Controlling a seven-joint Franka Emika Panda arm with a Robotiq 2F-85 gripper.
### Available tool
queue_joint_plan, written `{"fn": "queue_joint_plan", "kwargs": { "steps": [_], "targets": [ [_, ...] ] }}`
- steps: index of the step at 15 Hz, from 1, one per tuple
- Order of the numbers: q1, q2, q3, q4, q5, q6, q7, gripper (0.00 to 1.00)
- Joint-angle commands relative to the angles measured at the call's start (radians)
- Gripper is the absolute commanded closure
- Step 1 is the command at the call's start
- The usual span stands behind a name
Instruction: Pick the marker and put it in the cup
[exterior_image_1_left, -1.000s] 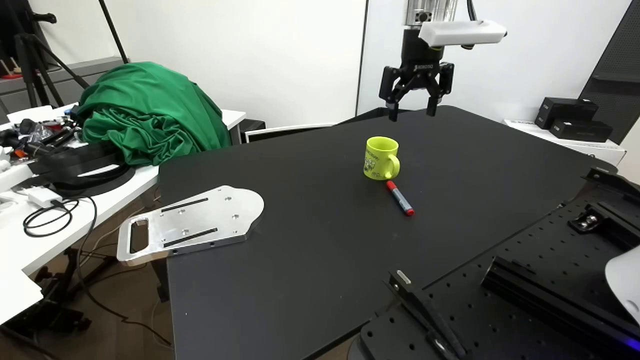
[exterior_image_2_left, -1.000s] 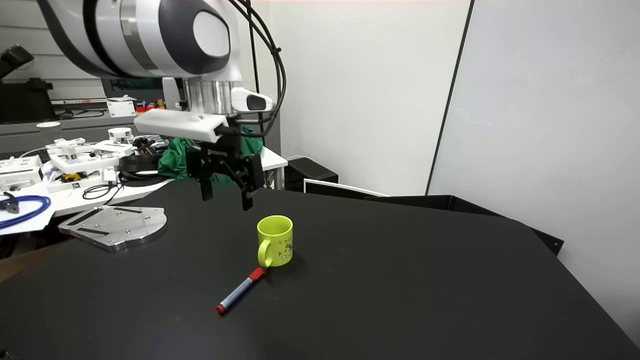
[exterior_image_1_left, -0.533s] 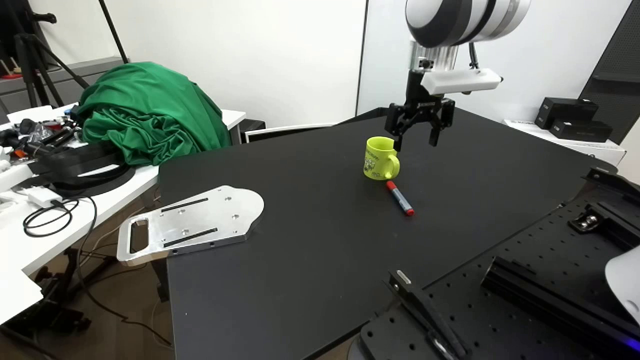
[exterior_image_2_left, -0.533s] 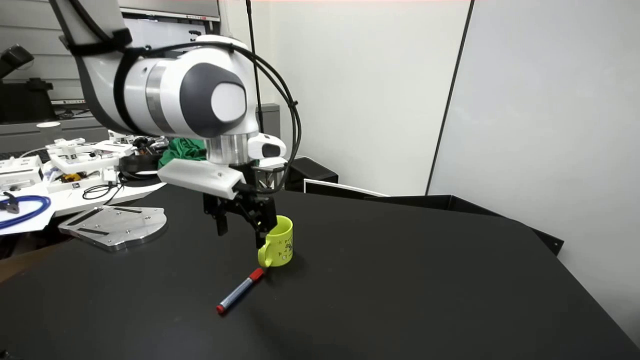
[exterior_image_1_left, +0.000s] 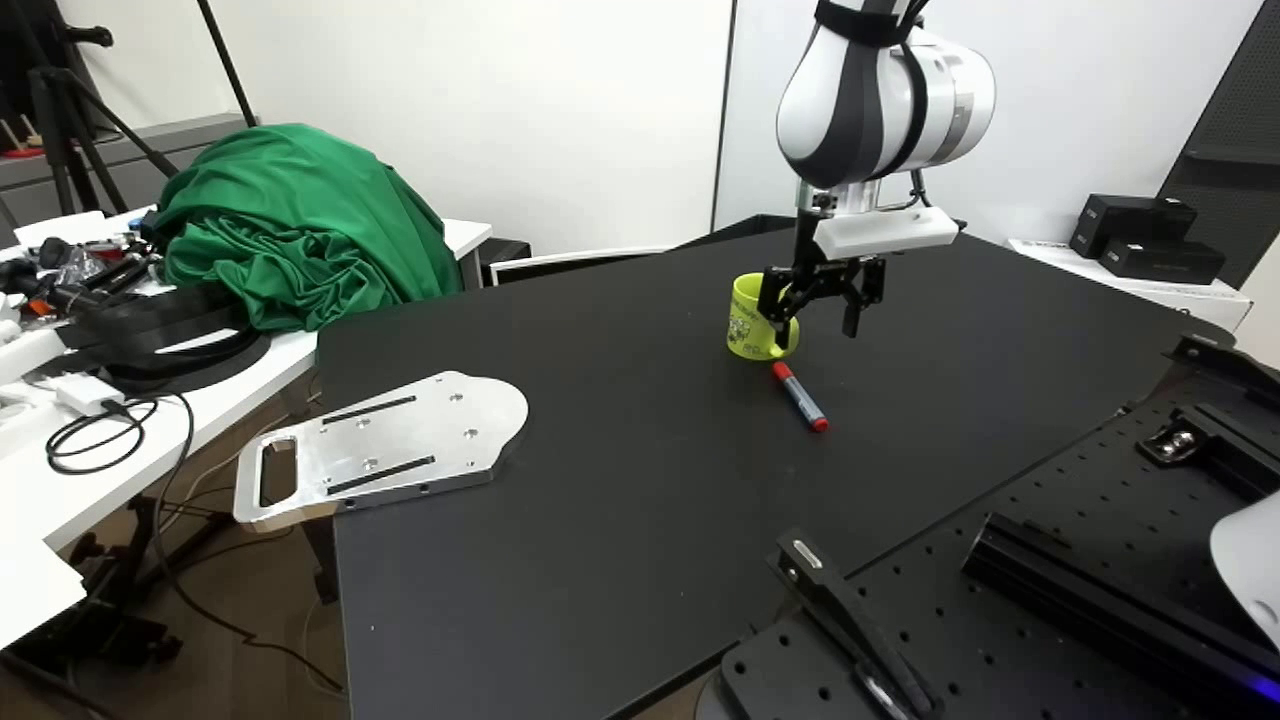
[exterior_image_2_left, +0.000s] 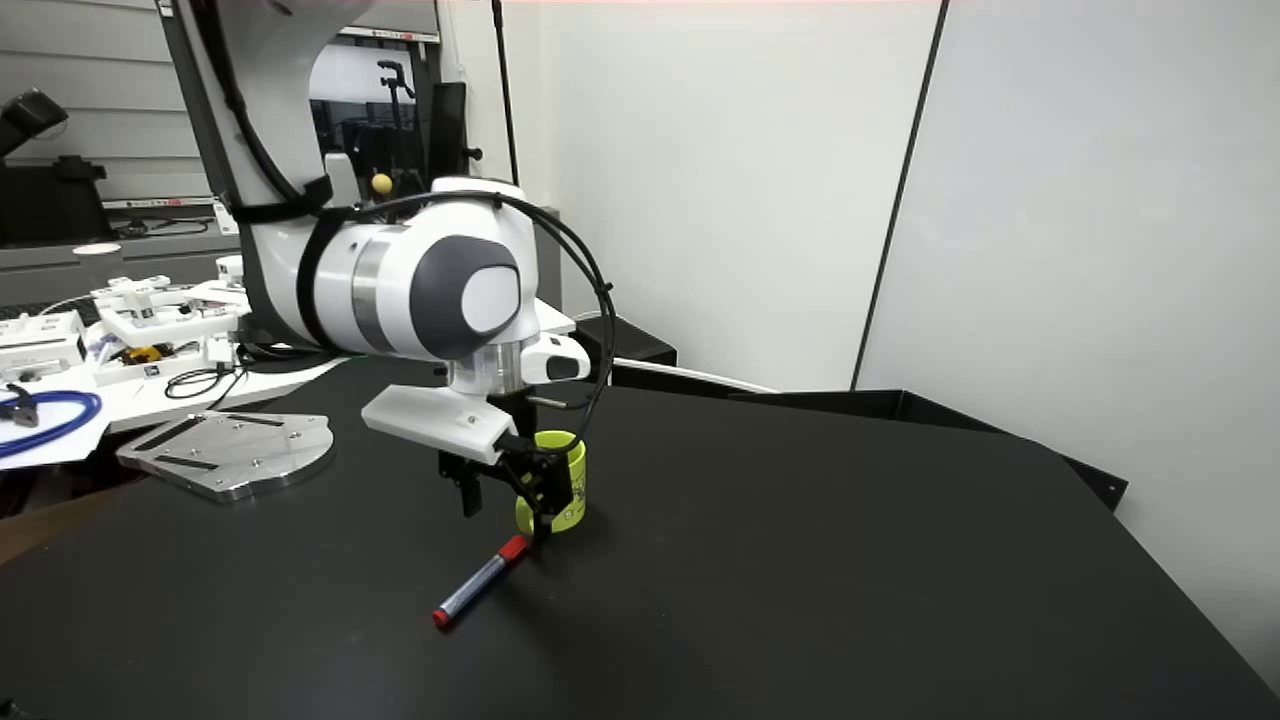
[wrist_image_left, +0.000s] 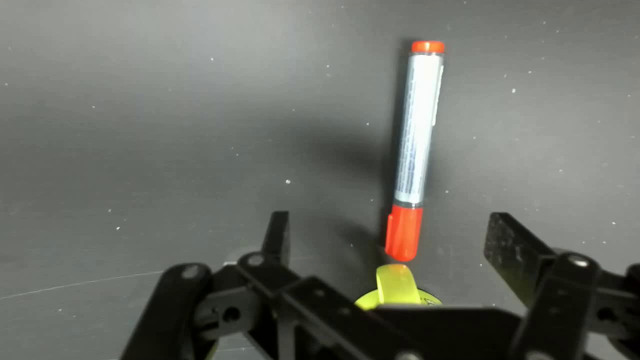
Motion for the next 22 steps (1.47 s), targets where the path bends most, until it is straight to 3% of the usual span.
{"fn": "queue_joint_plan", "kwargs": {
  "steps": [1,15,17,22],
  "targets": [
    [0.037,0.077,0.0,0.078,0.032,0.003,0.033,0.0],
    [0.096,0.21,-0.039,0.12,0.066,0.001,0.052,0.0],
    [0.106,0.223,-0.051,0.123,0.063,0.002,0.057,0.26],
    [0.119,0.22,-0.058,0.124,0.069,-0.002,0.07,0.62]
  ]
}}
